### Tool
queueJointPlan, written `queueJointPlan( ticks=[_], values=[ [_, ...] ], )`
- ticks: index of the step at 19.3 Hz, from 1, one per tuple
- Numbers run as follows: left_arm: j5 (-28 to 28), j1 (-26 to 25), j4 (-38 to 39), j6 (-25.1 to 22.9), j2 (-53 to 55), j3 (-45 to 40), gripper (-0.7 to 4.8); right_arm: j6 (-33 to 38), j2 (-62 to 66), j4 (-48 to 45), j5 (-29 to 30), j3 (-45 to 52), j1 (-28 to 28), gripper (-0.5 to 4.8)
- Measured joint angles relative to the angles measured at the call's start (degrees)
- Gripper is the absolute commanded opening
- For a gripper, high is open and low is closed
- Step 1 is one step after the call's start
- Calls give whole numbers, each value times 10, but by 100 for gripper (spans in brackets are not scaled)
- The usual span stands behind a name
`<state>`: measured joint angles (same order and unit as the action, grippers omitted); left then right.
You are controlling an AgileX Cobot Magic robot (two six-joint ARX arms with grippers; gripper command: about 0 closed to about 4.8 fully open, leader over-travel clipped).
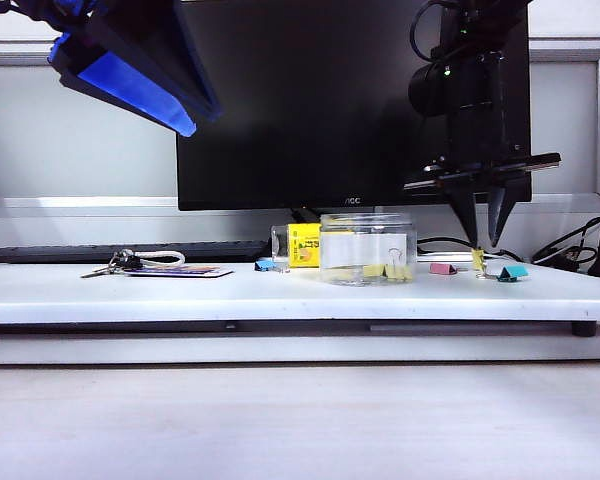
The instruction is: Take the clips out of the round transparent plastic box and place them on the table.
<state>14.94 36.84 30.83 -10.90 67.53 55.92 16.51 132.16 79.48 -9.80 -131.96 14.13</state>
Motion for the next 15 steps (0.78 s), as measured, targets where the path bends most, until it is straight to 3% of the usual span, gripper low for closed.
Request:
queueJointPlan(
  ticks=[10, 15],
  values=[
    [0, 0, 0, -9, 0, 0, 214, -2, -8, 0, 102, 2, 3, 127],
    [0, 0, -2, -9, 0, 0, 214, -3, -82, -37, 224, 1, 7, 126]
  ],
)
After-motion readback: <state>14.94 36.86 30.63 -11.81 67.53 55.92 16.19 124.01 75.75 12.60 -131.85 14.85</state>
